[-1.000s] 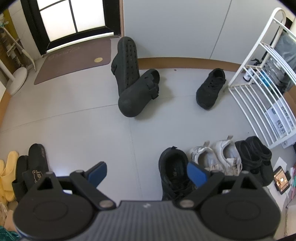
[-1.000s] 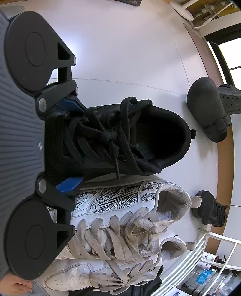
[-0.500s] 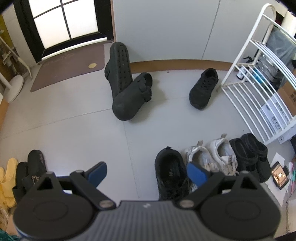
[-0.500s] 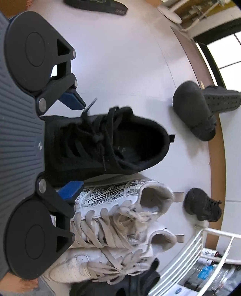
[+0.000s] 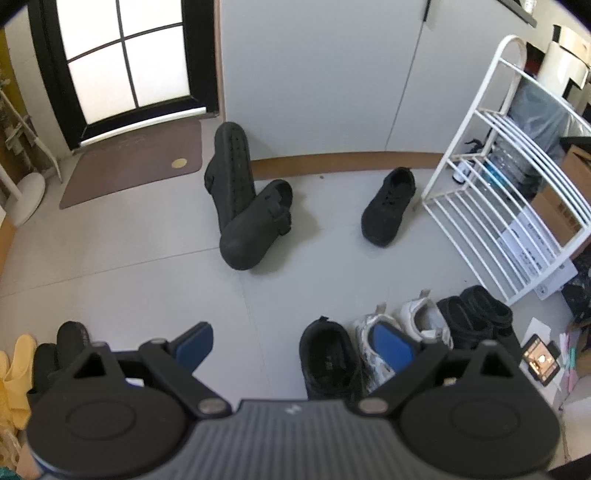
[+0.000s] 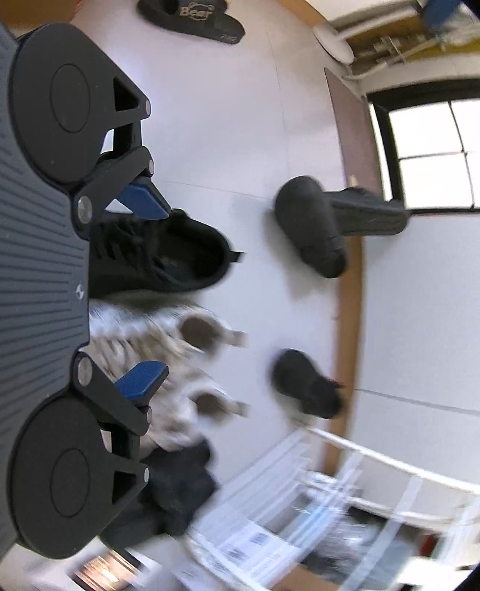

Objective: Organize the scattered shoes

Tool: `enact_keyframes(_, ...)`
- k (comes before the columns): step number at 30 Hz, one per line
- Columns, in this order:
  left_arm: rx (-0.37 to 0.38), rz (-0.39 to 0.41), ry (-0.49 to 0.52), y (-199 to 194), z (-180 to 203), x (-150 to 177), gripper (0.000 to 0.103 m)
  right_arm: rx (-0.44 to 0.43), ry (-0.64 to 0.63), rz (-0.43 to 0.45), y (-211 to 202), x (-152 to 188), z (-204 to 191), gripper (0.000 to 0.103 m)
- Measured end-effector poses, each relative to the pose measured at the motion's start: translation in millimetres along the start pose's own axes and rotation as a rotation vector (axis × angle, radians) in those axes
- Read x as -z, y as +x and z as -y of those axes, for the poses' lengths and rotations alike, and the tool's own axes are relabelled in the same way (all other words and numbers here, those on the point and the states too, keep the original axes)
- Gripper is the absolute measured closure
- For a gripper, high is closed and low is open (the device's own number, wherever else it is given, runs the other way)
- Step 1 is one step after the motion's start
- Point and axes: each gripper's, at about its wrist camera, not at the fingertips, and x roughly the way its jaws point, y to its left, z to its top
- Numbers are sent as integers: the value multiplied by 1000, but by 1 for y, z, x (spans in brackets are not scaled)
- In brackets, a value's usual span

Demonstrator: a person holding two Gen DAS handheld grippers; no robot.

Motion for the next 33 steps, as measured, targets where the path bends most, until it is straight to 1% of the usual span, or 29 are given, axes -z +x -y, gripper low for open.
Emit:
enact_keyframes(2, 6, -16, 19, 5, 6, 0, 7, 9, -39, 30, -22, -6, 4, 13)
enact_keyframes(4, 6, -25, 39, 11, 12, 0, 7, 14, -36, 47, -40, -10, 12, 12)
enact_keyframes(7, 10, -43, 42, 19, 15, 3, 7, 16, -27, 72, -68, -16, 25, 12)
enact_keyframes(9, 15, -48, 35, 20, 14, 3, 7, -26, 22, 86, -89, -24, 35, 12)
enact_keyframes(12, 22, -40, 11, 17, 11, 2, 7, -44, 15, 111, -117, -40, 47, 12)
enact_keyframes(16, 28, -17, -29, 13, 11, 1, 7, -74, 25, 143, -139, -64, 66, 9)
enact_keyframes(18, 28, -22, -25, 15, 14, 1, 7, -112, 24, 138, -141, -76, 80, 9)
enact_keyframes(20, 21, -31, -16, 20, 19, 1, 7, -127, 49, 105, -135, -83, 93, 9)
enact_keyframes(23, 28, -43, -24, 26, 25, -1, 7, -117, 95, 49, -123, -92, 116, 9)
enact_keyframes(26, 77, -51, -35, 32, 34, -5, 10, -87, 83, 41, -116, -97, 134, 9)
enact_keyframes(30, 136, -29, -60, 37, 42, -12, 16, -60, 103, 42, -101, -103, 158, 9)
enact_keyframes(31, 148, -21, -59, 37, 46, -14, 16, -63, 130, 34, -97, -102, 163, 9)
enact_keyframes(33, 160, -5, -63, 35, 50, -17, 16, -91, 275, -61, -76, -101, 182, 9)
